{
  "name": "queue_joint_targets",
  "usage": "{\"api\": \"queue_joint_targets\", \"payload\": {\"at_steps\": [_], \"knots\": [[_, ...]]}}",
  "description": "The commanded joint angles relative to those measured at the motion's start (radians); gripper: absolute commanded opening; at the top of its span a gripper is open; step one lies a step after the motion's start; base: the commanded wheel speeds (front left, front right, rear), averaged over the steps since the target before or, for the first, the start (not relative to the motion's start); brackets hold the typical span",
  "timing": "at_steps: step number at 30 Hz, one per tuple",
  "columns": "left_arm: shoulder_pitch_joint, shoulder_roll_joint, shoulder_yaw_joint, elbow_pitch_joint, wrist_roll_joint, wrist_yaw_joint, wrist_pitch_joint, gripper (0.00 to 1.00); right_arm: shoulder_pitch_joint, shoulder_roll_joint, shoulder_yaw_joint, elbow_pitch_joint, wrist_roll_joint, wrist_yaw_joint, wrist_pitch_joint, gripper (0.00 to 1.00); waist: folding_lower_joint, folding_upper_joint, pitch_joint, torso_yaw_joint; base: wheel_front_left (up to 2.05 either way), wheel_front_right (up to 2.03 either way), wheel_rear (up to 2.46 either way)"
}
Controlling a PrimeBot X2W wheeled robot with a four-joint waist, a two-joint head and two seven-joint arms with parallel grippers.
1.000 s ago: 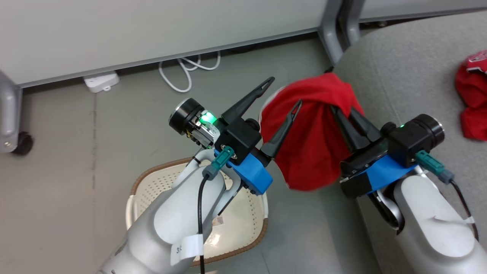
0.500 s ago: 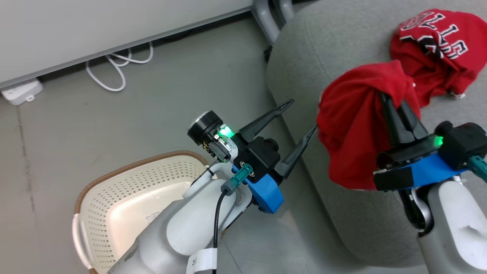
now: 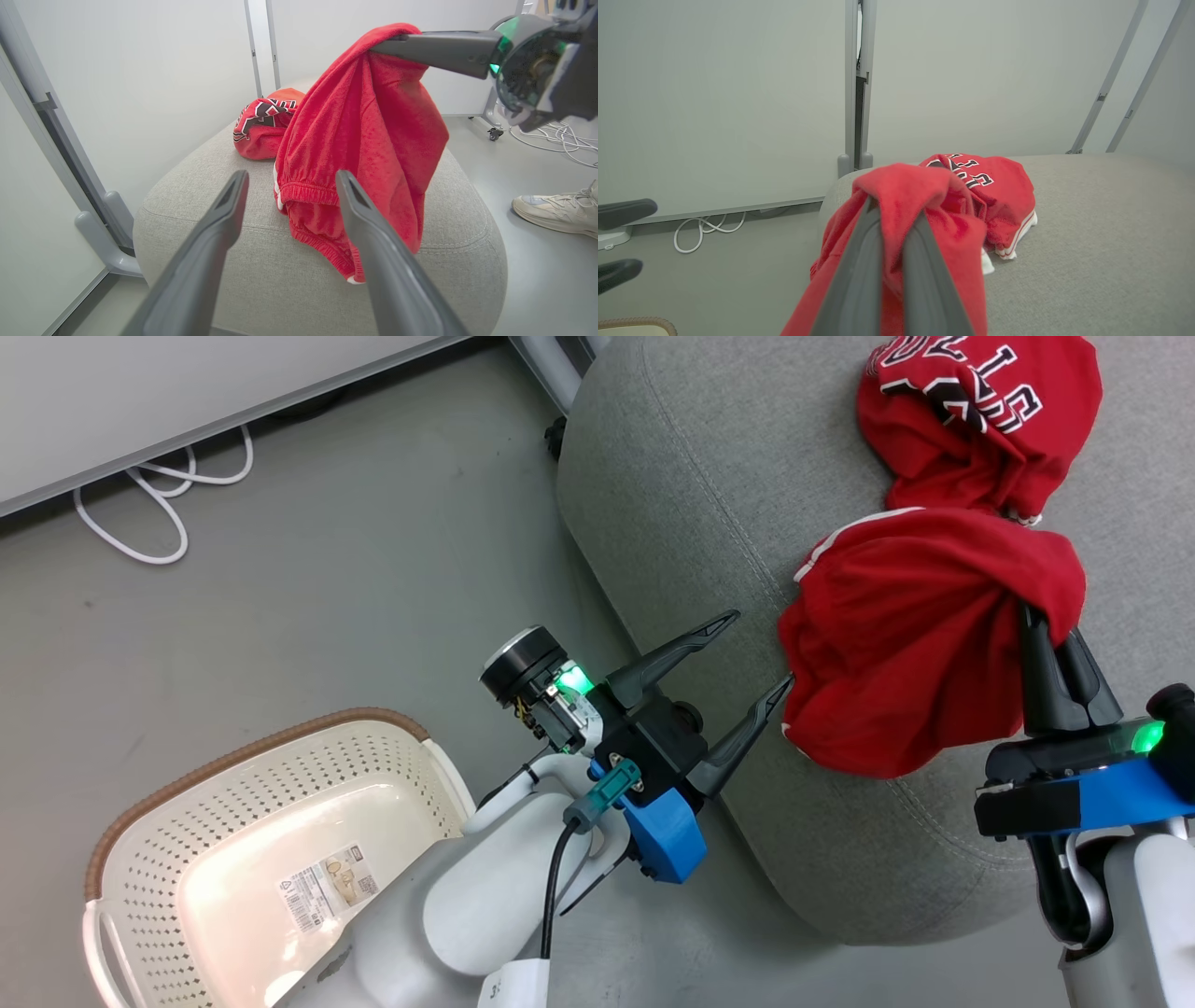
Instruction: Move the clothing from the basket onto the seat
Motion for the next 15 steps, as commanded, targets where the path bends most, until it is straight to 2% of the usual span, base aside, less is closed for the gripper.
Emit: {"api": "queue_joint_targets", "payload": {"at_steps": [1, 8, 15], "knots": [[-0.007, 0.003, -0.002, 0.003, -0.001, -0.002, -0.003, 1.00, 0.018, 0.009, -0.006, -0.004, -0.006, 0.000, -0.001, 0.00, 0.0000, -0.0001, 0.005, -0.010, 0.00, 0.00, 0.00], [-0.017, 0.003, -0.004, 0.000, -0.006, -0.004, -0.003, 1.00, 0.011, 0.018, -0.007, -0.008, -0.009, 0.000, -0.001, 0.00, 0.0000, -0.0001, 0.008, -0.012, 0.00, 0.00, 0.00], [-0.033, 0.007, 0.010, -0.017, 0.002, 0.003, -0.003, 1.00, -0.078, -0.015, -0.009, -0.047, -0.011, 0.000, -0.001, 0.00, 0.0000, -0.0001, 0.028, 0.004, 0.00, 0.00, 0.00]]}}
